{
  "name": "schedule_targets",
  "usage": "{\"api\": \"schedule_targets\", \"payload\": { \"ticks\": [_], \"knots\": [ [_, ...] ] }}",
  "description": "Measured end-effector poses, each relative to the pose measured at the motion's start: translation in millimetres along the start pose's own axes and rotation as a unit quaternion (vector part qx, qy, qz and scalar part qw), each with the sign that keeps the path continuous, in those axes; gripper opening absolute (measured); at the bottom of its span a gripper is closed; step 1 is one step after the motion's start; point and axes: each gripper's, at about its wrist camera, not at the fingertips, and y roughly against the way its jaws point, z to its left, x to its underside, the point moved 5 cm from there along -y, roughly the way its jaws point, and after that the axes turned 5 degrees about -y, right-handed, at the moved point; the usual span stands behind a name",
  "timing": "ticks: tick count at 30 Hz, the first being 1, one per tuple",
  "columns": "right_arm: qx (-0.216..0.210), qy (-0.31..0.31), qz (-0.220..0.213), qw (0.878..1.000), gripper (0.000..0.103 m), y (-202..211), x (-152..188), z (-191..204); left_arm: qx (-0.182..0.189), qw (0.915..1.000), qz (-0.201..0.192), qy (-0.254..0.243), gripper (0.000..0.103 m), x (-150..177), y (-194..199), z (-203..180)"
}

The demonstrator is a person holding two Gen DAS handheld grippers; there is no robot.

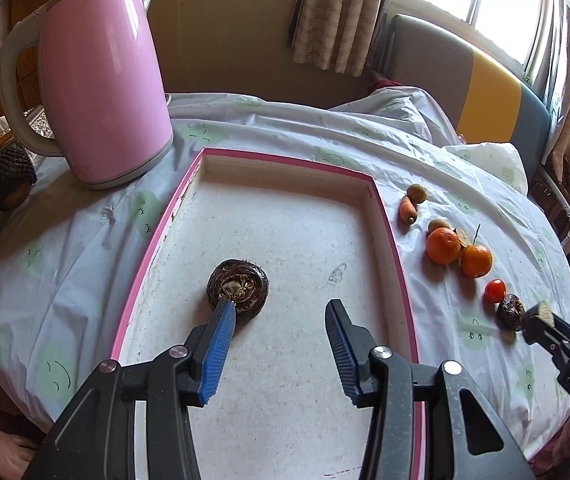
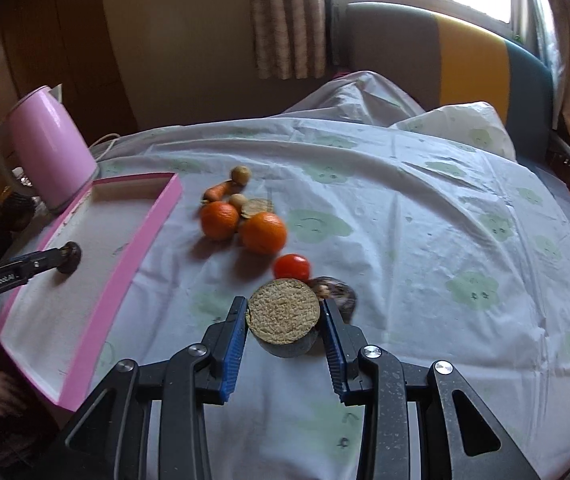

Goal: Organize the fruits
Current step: 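Carry both items into the pink tray and open both grippers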

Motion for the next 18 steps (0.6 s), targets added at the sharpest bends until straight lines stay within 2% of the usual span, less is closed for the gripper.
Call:
{"api": "schedule_targets", "payload": {
  "ticks": [11, 18],
  "knots": [
    [-0.122, 0.061, 0.04, 0.99, 0.037, -35.0, -22.8, 108.5, 0.004, 0.9999, -0.006, 0.01, 0.048, 6.4, 7.8, 13.0],
    [-0.139, 0.071, 0.06, 0.986, 0.038, -69.1, -37.9, 147.7, 0.003, 0.9997, 0.001, 0.026, 0.048, 11.1, 4.6, 25.0]
  ]
}}
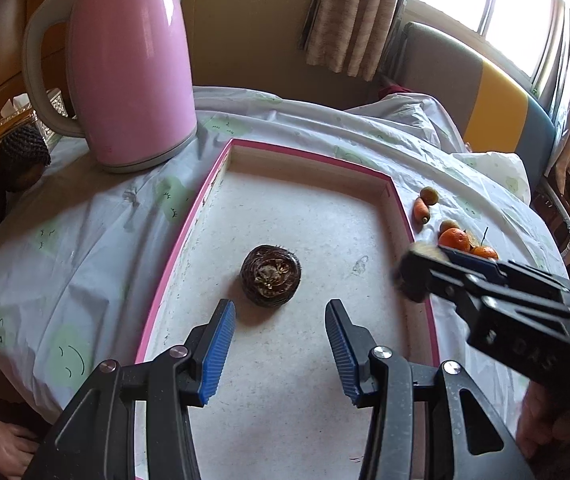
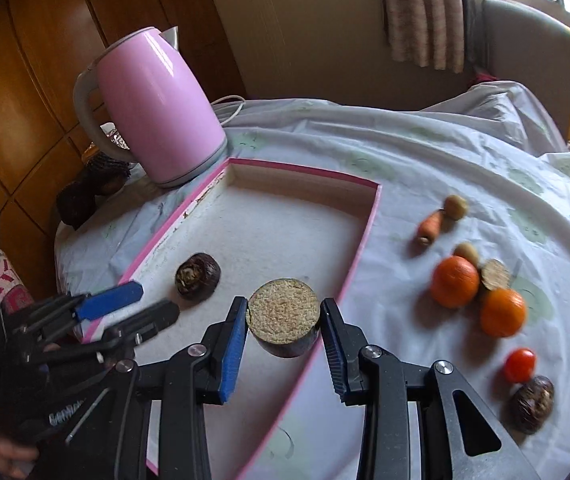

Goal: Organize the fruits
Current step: 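Carry both items into the pink tray and open both grippers, then move the right gripper to the second dark round fruit and grasp it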

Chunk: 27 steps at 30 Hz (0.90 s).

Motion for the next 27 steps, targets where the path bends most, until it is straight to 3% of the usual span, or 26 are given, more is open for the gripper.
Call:
{"api": "schedule_targets", "payload": {
  "ticks": [1, 3, 8, 15, 27],
  "knots": [
    [-0.001, -0.001, -0.002, 1.0, 0.039, -3.5, -2.5, 1.4, 0.0, 1.0, 0.001, 0.002, 0.048, 0.6, -0.3, 2.0],
    [-0.001, -0.011, -0.004, 1.0, 0.051, -7.5, -4.5, 0.9, -0.001, 1.0, 0.003, 0.005, 0.048, 2.2, -1.2, 5.0],
    [0.022, -0.033, -0.013, 0.999, 0.052, 2.4, 4.2, -11.7, 0.003, 1.0, 0.005, 0.006, 0.048, 4.3, -2.6, 4.1],
    [0.076, -0.087, -0.043, 0.992, 0.052, 41.0, 28.7, -60.0, 0.018, 0.9998, 0.011, -0.005, 0.048, 6.0, -2.0, -12.9],
    [0.145, -0.145, -0.059, 0.977, 0.052, 83.5, 68.9, -129.3, 0.03, 0.9974, -0.006, -0.066, 0.048, 4.7, 12.0, -52.9]
  ]
}}
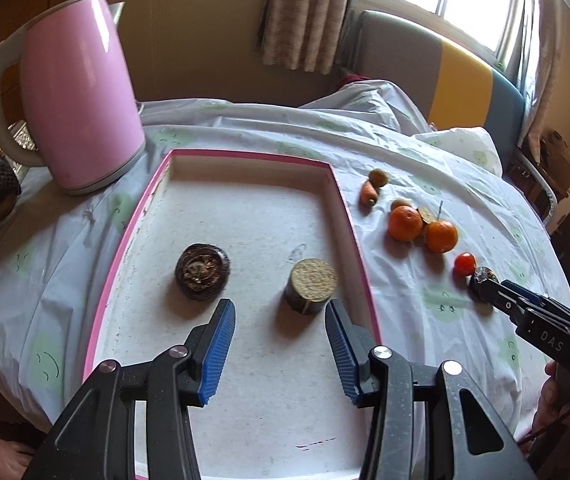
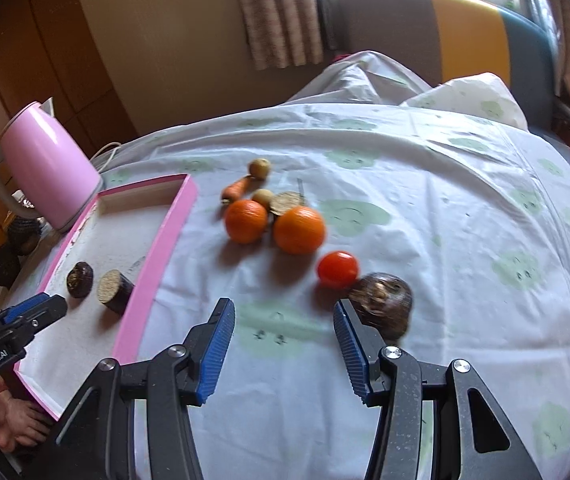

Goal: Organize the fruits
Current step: 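Move the right gripper to the second dark round fruit and grasp it, then grasp a mandarin orange with the left gripper while the right holds the dark fruit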

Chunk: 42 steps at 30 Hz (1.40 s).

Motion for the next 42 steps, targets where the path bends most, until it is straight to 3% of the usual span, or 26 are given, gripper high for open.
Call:
{"api": "schedule_targets", "payload": {
  "ticks": [7, 15, 22, 28, 42],
  "knots": [
    [0.02, -0.012, -0.009, 1.0, 0.052, 5.8, 5.8, -22.6, 0.01, 0.9995, 0.001, -0.031, 0.048, -1.3, 0.0, -22.8],
    [0.035, -0.034, -0.013, 0.999, 0.052, 8.3, 6.9, -46.4, 0.046, 0.998, 0.026, -0.033, 0.048, -5.3, -11.7, -43.4],
    [0.042, -0.039, -0.015, 0.998, 0.052, 5.4, 6.3, -54.4, 0.076, 0.9955, 0.046, -0.034, 0.047, -21.5, -25.1, -59.9],
    [0.044, -0.037, -0.02, 0.998, 0.052, 5.1, 4.1, -57.9, 0.089, 0.9939, 0.041, -0.051, 0.043, -42.6, -36.7, -76.9],
    [0.043, -0.052, -0.021, 0.997, 0.052, 0.2, -0.3, -75.0, 0.094, 0.9921, 0.071, -0.044, 0.044, -75.5, -100.1, -111.3]
  ]
}}
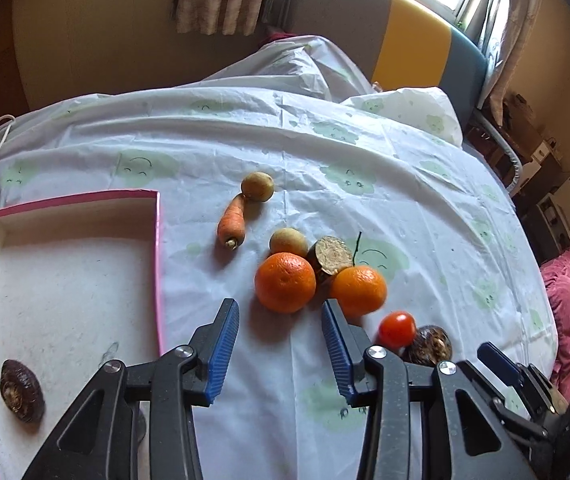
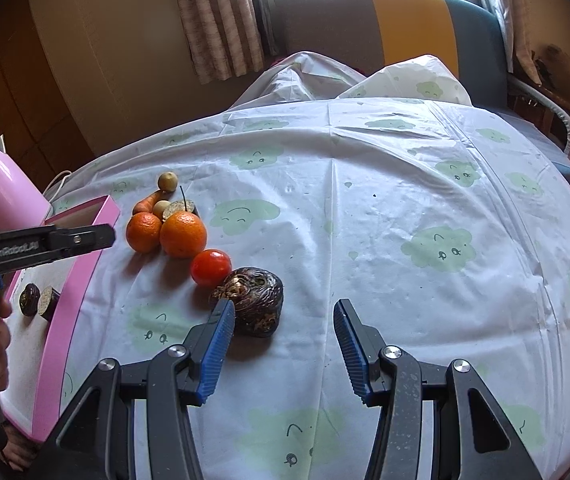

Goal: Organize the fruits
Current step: 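Grasp a mandarin orange with the left gripper while the right holds the dark fruit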

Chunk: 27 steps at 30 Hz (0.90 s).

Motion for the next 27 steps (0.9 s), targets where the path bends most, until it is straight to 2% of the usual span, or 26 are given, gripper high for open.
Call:
{"api": "schedule_targets", "payload": {
  "ticks": [10, 12, 16, 21, 27],
  "knots": [
    [-0.027, 0.004, 0.002, 1.0, 0.052, -3.8, 1.1, 2.9, 0.006, 0.9996, 0.009, 0.026, 0.044, -11.5, -30.4, 1.4],
    [-0.029, 0.008, 0.002, 1.0, 0.052, -4.8, 1.4, 4.6, 0.011, 0.9996, 0.013, 0.024, 0.04, -9.8, -35.9, 1.5],
    [-0.029, 0.009, 0.003, 1.0, 0.052, -6.2, 0.2, 5.1, 0.022, 0.9997, 0.004, 0.01, 0.039, -5.3, -32.4, 0.5],
    [-0.031, 0.023, -0.003, 0.999, 0.052, -6.7, -5.6, 12.4, 0.001, 1.0, 0.0, -0.009, 0.039, 8.3, -19.2, 0.7],
    [-0.035, 0.052, -0.011, 0.998, 0.052, -9.8, -16.3, 29.0, -0.003, 0.9999, -0.004, -0.016, 0.039, 21.7, -8.6, 2.4]
  ]
}}
